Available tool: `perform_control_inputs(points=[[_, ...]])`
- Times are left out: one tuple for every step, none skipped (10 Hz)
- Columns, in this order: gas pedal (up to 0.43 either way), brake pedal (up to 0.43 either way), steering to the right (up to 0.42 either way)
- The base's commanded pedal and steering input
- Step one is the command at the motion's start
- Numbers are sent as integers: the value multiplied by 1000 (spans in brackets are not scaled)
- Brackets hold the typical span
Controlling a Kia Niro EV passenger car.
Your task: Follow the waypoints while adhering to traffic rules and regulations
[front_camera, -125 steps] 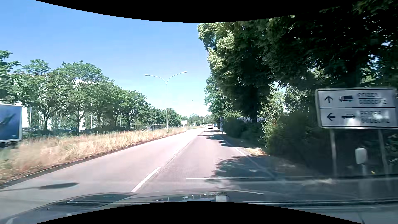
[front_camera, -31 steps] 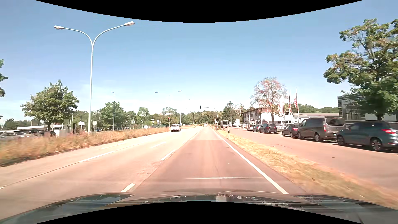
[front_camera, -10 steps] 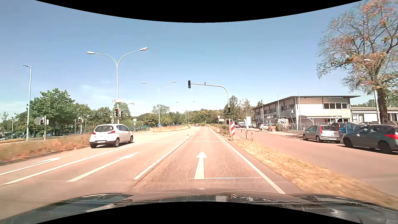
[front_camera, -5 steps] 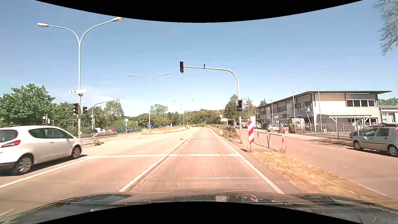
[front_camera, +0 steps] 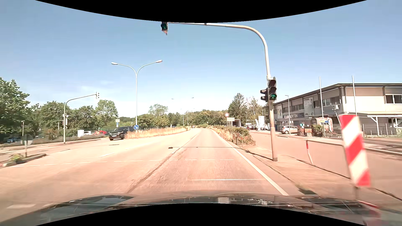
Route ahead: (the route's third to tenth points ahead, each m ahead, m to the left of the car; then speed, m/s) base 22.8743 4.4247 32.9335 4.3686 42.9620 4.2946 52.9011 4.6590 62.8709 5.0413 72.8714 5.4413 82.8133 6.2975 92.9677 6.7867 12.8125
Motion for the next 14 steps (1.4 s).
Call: perform_control_inputs(points=[[87,0,-1],[87,0,-1],[87,0,-1],[87,0,-1],[87,0,-1],[87,0,-1],[87,0,-1],[87,0,-1],[87,0,-1],[87,0,-1],[87,0,-1],[87,0,-1],[87,0,-1],[79,0,-1]])
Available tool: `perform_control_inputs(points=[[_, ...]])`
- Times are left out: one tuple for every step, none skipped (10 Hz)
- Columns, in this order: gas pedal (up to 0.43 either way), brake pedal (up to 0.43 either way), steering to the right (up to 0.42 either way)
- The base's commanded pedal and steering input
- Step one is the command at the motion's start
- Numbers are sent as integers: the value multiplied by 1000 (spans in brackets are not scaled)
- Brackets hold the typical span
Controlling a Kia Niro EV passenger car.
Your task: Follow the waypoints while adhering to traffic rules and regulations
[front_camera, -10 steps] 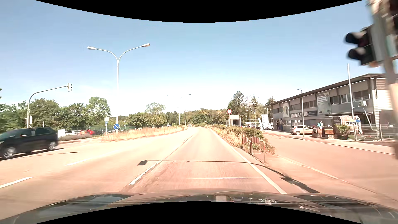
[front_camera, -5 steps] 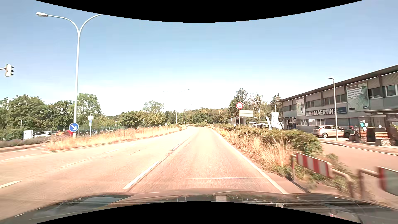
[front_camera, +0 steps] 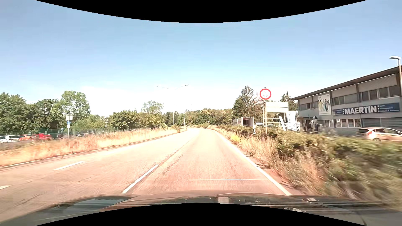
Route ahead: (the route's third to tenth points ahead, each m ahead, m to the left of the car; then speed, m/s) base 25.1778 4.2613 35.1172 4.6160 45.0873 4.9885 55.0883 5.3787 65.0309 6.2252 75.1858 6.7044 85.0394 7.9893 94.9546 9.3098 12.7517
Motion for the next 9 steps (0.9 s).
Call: perform_control_inputs(points=[[79,0,-1],[79,0,-1],[79,0,-1],[79,0,-1],[79,0,-1],[79,0,-1],[79,0,-1],[79,0,0],[79,0,0]])
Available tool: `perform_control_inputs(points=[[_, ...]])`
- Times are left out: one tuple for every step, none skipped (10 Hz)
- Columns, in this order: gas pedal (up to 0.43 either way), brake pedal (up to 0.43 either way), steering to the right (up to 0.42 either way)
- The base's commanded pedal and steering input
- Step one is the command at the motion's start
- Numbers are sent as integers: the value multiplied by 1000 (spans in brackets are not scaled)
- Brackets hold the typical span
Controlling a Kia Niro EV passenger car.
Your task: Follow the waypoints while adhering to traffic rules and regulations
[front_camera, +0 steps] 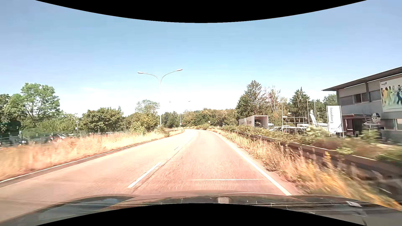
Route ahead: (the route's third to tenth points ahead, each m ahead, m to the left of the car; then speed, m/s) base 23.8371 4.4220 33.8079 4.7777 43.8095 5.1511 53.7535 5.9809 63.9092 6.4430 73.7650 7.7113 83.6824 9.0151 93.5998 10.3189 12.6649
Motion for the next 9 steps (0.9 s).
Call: perform_control_inputs(points=[[79,0,0],[79,0,0],[87,0,0],[87,0,0],[87,0,0],[87,0,0],[87,0,0],[87,0,-2],[87,0,-4]])
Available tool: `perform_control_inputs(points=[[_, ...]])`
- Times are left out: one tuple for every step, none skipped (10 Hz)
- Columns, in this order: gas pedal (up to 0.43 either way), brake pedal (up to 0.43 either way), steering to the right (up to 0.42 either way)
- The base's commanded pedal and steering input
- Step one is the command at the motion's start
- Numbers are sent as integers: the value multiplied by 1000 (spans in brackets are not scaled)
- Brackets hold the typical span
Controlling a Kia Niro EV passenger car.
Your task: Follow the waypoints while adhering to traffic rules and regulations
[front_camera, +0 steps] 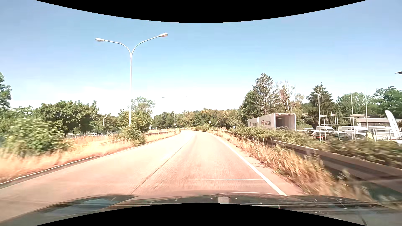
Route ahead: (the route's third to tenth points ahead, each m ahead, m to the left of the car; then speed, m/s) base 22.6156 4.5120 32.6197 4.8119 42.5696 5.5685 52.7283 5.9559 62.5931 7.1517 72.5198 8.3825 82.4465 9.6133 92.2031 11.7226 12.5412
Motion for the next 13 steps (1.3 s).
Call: perform_control_inputs(points=[[87,0,-5],[98,0,-5],[98,0,-5],[98,0,-5],[98,0,-6],[98,0,-6],[98,0,-6],[98,0,-6],[98,0,-6],[98,0,-6],[98,0,-6],[98,0,-6],[98,0,-6]])
